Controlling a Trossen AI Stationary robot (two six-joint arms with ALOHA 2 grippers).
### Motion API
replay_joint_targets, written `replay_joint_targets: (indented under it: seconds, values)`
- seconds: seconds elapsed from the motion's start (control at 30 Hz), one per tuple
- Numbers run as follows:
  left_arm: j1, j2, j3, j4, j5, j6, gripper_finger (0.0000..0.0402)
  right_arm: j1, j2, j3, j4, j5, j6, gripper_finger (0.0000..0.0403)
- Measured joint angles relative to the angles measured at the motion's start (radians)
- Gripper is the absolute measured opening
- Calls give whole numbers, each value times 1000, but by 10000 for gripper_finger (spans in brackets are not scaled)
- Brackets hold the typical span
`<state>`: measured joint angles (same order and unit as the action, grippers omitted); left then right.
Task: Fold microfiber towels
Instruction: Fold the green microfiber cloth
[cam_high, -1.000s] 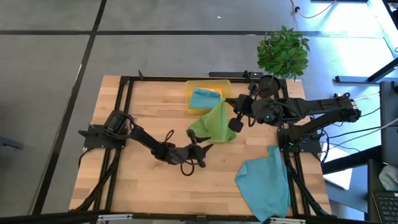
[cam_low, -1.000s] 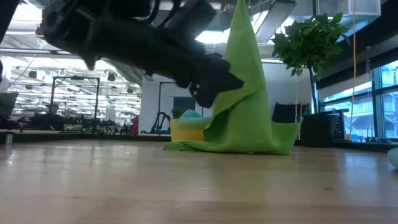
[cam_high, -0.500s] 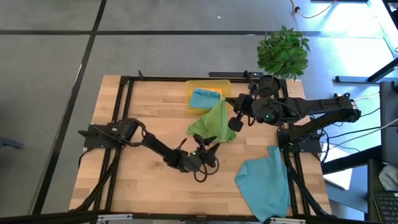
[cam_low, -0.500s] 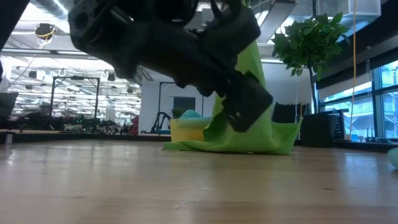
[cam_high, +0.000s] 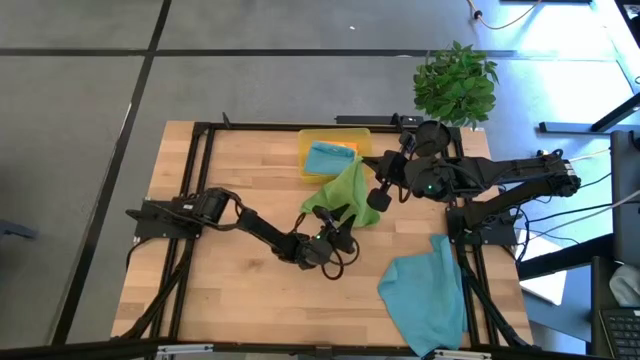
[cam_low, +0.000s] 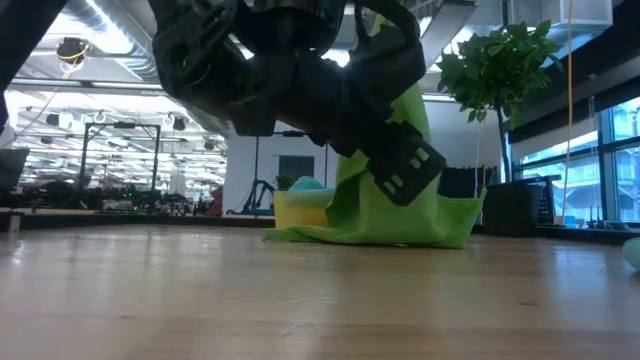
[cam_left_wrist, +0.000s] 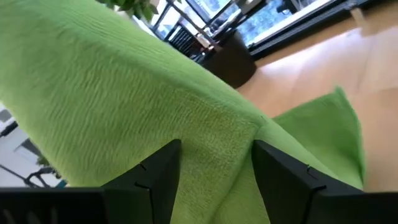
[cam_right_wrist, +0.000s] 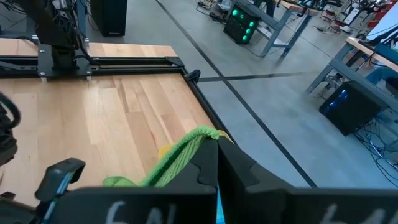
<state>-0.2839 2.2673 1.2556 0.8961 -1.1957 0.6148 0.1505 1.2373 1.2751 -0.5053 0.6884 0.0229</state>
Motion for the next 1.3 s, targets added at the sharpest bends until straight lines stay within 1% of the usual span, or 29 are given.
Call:
replay_joint_targets:
  seconds: [0.17,0.27,0.4,0.5,0.67,0.77,0.83,0.93,1.07,1.1,1.17,1.3]
  values:
    - [12,-1,0,15,-1,17,187,0,0,0,0,0,1,0]
    - [15,-1,0,14,-22,32,187,0,0,0,0,0,1,0]
    - [7,-1,0,47,-72,107,186,0,0,0,0,0,2,0]
    - [-7,-1,0,86,-80,158,186,0,0,0,0,0,1,0]
    - [-18,-1,-1,93,-113,214,177,0,0,0,-1,0,2,0]
    - [-15,-1,-1,93,-121,228,154,0,0,0,-1,0,2,0]
    - [-15,-1,-7,93,-123,233,131,0,0,0,-1,0,2,0]
    - [-15,-2,-24,93,-130,235,88,0,0,0,-2,0,2,0]
    - [-19,-4,-55,94,-150,245,20,0,0,0,-7,0,2,0]
    - [-20,-4,-64,94,-158,258,10,0,0,0,-7,0,2,0]
    - [-25,-11,-83,90,-162,266,5,0,0,0,-18,0,2,0]
    - [-49,-84,-161,94,-167,254,1,0,0,0,-57,0,28,0]
